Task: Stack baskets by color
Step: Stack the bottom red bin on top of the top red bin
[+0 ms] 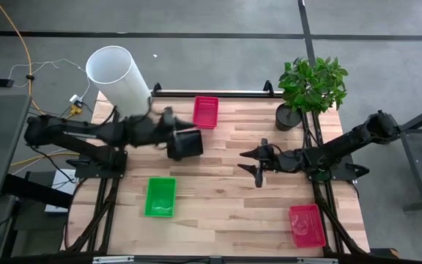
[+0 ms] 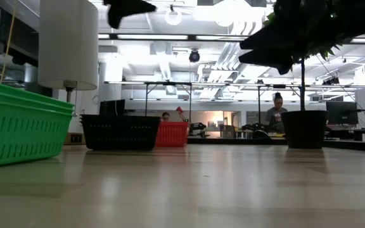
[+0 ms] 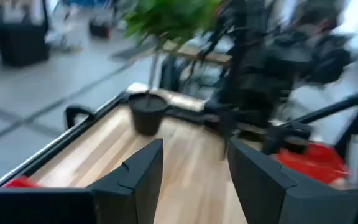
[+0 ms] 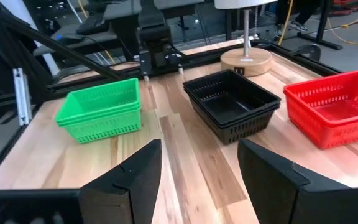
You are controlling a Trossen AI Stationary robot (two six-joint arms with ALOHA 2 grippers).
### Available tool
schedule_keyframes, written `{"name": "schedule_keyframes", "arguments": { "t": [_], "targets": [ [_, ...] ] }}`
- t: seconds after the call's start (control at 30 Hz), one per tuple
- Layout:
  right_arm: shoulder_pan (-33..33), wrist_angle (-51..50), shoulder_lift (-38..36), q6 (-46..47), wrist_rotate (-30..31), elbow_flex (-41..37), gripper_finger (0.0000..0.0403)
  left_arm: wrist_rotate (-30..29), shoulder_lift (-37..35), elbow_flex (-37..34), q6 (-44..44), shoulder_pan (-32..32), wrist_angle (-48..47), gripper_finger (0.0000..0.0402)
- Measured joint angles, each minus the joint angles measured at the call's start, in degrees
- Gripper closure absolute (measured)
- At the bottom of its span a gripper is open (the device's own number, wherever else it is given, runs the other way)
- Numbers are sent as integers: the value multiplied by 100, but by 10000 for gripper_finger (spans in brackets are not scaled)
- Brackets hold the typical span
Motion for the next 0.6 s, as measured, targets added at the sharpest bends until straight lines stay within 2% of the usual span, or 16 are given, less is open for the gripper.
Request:
{"name": "schedule_keyframes", "arguments": {
  "t": [0.13,0.3,0.43,0.6],
  "targets": [
    [0,104,0,-17,-151,0,203,-27,-606,-1245,373,-716,1403,235],
    [0,211,0,-1,-127,0,203,-33,-910,-2405,881,-1277,3159,235],
    [0,247,0,-2,-121,0,203,-72,-925,-2779,1144,-1450,3844,235],
    [0,245,0,-109,-127,0,203,-78,-929,-2788,1197,-1463,3864,236]
  ]
}}
